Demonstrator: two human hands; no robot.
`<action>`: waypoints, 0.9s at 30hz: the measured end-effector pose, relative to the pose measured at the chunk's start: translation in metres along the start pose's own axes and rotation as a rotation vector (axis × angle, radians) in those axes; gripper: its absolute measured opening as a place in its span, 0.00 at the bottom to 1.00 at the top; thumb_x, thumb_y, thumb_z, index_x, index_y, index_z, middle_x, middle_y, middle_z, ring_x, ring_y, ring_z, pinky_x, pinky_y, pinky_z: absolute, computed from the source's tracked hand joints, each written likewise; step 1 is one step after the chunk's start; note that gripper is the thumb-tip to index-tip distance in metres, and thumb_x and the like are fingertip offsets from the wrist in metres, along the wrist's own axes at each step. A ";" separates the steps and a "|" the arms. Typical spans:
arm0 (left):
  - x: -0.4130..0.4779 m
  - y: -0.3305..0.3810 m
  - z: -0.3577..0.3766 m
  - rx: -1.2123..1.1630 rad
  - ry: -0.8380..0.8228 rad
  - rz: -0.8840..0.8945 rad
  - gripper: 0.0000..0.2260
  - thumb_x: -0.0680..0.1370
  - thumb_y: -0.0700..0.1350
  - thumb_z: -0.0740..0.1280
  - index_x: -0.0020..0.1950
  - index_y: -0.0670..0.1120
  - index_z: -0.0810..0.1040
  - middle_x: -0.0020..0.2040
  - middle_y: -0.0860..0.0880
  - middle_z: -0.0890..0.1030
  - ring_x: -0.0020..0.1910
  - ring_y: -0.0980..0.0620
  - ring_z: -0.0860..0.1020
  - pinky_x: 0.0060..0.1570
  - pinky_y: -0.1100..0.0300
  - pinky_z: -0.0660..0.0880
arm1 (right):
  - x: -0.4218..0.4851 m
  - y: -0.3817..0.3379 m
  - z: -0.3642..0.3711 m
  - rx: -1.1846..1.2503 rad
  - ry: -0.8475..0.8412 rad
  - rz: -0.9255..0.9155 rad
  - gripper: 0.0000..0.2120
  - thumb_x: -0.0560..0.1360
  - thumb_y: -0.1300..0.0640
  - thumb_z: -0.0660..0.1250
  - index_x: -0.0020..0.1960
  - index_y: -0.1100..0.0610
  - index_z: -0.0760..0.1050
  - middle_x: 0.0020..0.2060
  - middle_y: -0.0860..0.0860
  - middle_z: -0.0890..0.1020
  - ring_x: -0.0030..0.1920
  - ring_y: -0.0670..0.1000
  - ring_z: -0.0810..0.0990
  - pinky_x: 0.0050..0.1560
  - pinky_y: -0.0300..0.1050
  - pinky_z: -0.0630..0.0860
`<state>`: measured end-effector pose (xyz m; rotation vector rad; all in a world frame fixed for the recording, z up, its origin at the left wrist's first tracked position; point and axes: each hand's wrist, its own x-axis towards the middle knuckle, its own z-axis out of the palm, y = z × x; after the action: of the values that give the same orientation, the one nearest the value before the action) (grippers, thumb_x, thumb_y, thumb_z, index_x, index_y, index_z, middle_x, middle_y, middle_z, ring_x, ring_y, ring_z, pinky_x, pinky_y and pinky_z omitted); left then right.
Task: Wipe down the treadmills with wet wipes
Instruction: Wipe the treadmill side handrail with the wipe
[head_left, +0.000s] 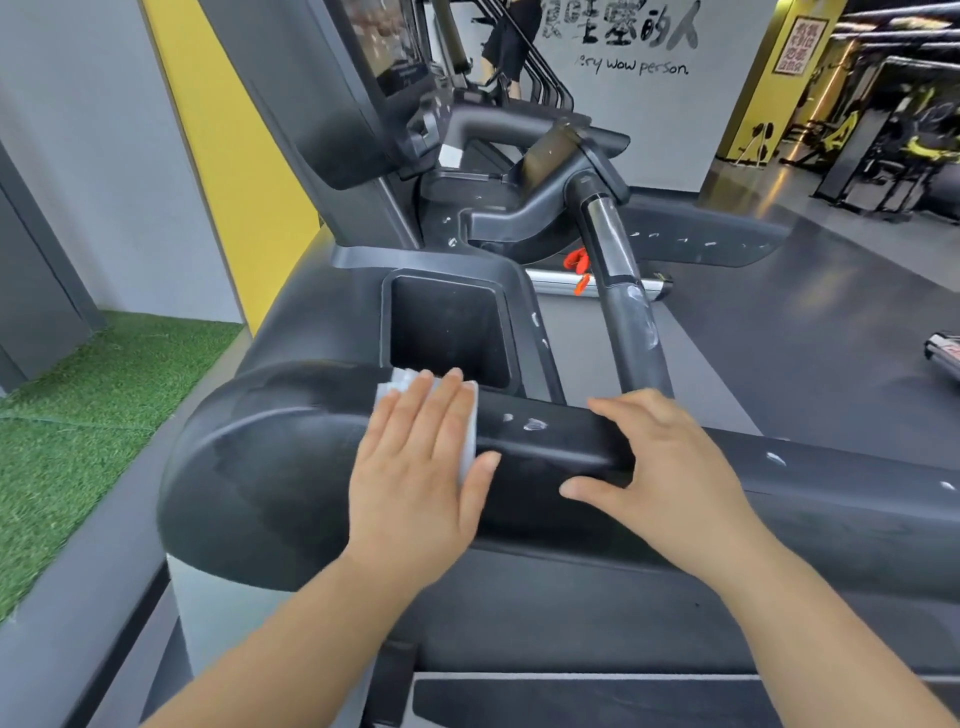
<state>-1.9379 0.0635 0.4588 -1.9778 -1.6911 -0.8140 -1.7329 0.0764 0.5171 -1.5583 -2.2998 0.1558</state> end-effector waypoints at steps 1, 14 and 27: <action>0.001 0.008 0.001 0.001 0.008 -0.020 0.29 0.82 0.55 0.44 0.67 0.38 0.74 0.66 0.42 0.75 0.66 0.41 0.72 0.69 0.47 0.60 | 0.001 0.000 0.000 -0.005 -0.006 -0.008 0.36 0.69 0.39 0.71 0.72 0.48 0.64 0.62 0.42 0.68 0.64 0.43 0.63 0.61 0.32 0.57; 0.001 0.030 0.006 0.024 -0.007 0.005 0.28 0.82 0.56 0.46 0.68 0.39 0.73 0.67 0.43 0.74 0.67 0.41 0.71 0.69 0.47 0.61 | 0.002 0.011 -0.008 -0.023 -0.073 -0.113 0.37 0.71 0.40 0.69 0.75 0.47 0.58 0.65 0.40 0.65 0.66 0.43 0.62 0.62 0.31 0.55; 0.002 0.050 0.008 0.010 -0.029 -0.024 0.28 0.82 0.56 0.45 0.68 0.39 0.72 0.69 0.44 0.73 0.69 0.42 0.70 0.70 0.47 0.59 | 0.004 0.017 -0.006 -0.015 -0.051 -0.165 0.35 0.73 0.40 0.68 0.75 0.47 0.59 0.64 0.40 0.66 0.65 0.43 0.63 0.61 0.31 0.56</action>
<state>-1.8872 0.0612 0.4574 -1.9753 -1.7350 -0.7870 -1.7176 0.0859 0.5191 -1.3792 -2.4617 0.1378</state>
